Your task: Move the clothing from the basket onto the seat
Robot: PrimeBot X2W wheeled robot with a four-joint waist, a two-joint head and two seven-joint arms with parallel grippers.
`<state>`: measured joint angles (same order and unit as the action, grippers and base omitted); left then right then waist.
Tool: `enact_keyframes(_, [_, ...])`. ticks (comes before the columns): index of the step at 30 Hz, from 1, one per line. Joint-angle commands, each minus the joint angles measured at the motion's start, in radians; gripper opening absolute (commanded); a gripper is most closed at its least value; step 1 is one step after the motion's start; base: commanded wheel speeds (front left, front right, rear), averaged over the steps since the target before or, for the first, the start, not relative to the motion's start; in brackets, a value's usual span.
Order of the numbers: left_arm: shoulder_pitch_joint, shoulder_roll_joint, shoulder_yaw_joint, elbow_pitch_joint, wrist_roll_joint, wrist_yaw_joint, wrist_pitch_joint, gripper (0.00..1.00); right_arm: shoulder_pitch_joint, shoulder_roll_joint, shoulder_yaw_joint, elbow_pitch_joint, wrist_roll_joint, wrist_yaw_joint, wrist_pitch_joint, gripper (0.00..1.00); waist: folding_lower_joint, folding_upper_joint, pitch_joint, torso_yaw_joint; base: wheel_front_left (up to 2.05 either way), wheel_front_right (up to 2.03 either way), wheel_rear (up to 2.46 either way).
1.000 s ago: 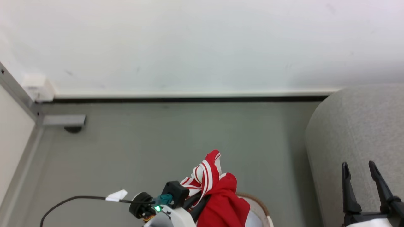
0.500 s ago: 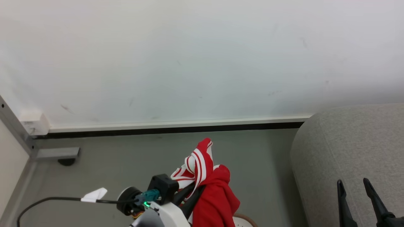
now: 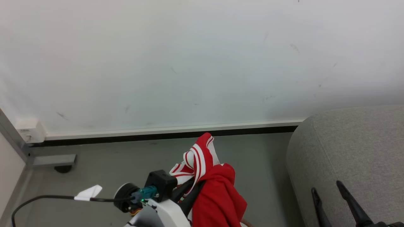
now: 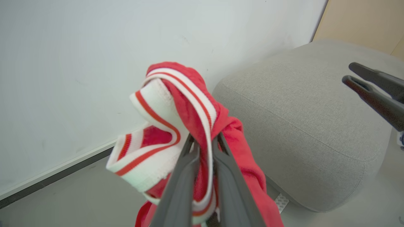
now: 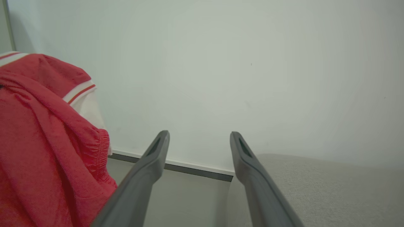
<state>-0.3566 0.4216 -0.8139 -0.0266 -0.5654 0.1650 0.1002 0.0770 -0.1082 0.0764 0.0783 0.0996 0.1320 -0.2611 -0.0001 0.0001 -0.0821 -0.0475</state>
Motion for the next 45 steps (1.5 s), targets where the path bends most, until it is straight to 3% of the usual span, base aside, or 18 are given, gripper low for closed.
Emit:
enact_keyframes(1, [0.003, 0.0, 0.004, -0.006, -0.007, 0.004, -0.001, 0.0, 0.012, -0.03, 0.032, -0.009, 0.016, -0.002, -0.003, 1.0, 0.0001, -0.0001, -0.001, 0.002, 0.0, 0.0, 0.0])
enact_keyframes(9, [-0.018, -0.005, -0.003, -0.018, 0.002, 0.008, 0.009, 0.0, -0.059, -0.206, 0.317, -0.051, 0.146, -0.002, 0.105, 1.0, 0.0001, -0.0001, -0.001, 0.005, 0.0, 0.0, 0.0])
enact_keyframes(13, [-0.031, -0.01, -0.006, -0.021, 0.005, 0.006, 0.012, 0.0, -0.114, -0.259, 0.446, -0.07, 0.219, -0.002, 0.159, 1.0, 0.0001, -0.0001, 0.001, 0.011, 0.0, 0.0, 0.0])
enact_keyframes(17, [-0.041, -0.018, -0.01, -0.018, 0.006, 0.004, 0.011, 0.0, -0.181, -0.27, 0.555, -0.044, 0.269, -0.002, 0.184, 1.0, 0.0001, -0.0001, 0.003, 0.017, 0.0, 0.0, 0.0])
enact_keyframes(23, [-0.06, -0.035, -0.023, -0.011, 0.01, -0.004, 0.013, 0.0, -0.282, -0.235, 0.703, 0.065, 0.339, -0.002, 0.178, 1.0, 0.0001, -0.0001, 0.003, 0.026, 0.0, 0.0, 0.0])
enact_keyframes(29, [-0.066, -0.05, -0.034, -0.007, -0.002, -0.013, 0.013, 0.0, -0.393, -0.155, 0.828, 0.249, 0.413, -0.002, 0.132, 1.0, 0.0001, -0.0001, -0.005, 0.031, 0.0, 0.0, 0.0])
enact_keyframes(34, [-0.057, -0.068, -0.046, -0.005, -0.02, -0.022, 0.016, 0.0, -0.472, -0.053, 0.886, 0.432, 0.458, -0.002, 0.051, 1.0, 0.0001, -0.0001, -0.016, 0.04, 0.0, 0.0, 0.0])
enact_keyframes(38, [-0.053, -0.079, -0.051, 0.004, -0.033, -0.029, 0.015, 0.0, -0.515, -0.018, 0.925, 0.528, 0.488, -0.002, 0.021, 1.0, 0.0001, -0.0001, -0.021, 0.046, 0.0, 0.0, 0.0])
enact_keyframes(39, [-0.053, -0.082, -0.052, 0.007, -0.038, -0.031, 0.016, 0.0, -0.527, -0.008, 0.94, 0.552, 0.496, -0.002, 0.014, 0.48, 0.0001, -0.0001, -0.022, 0.049, 0.0, 0.0, 0.0])
enact_keyframes(40, [-0.054, -0.084, -0.053, 0.009, -0.041, -0.033, 0.016, 0.0, -0.535, 0.0, 0.95, 0.571, 0.509, -0.002, 0.009, 0.18, 0.0001, -0.0001, -0.022, 0.051, 0.0, 0.0, 0.0])
enact_keyframes(41, [-0.056, -0.086, -0.055, 0.012, -0.043, -0.034, 0.016, 0.0, -0.542, 0.01, 0.958, 0.582, 0.526, -0.002, 0.002, 0.0, 0.0001, -0.0001, -0.023, 0.054, 0.0, 0.0, 0.0])
enact_keyframes(45, [-0.057, -0.081, -0.051, 0.026, -0.047, -0.032, 0.012, 0.0, -0.57, 0.02, 0.958, 0.595, 0.572, -0.002, -0.004, 0.0, 0.0001, -0.0001, -0.023, 0.057, 0.0, 0.0, 0.0])
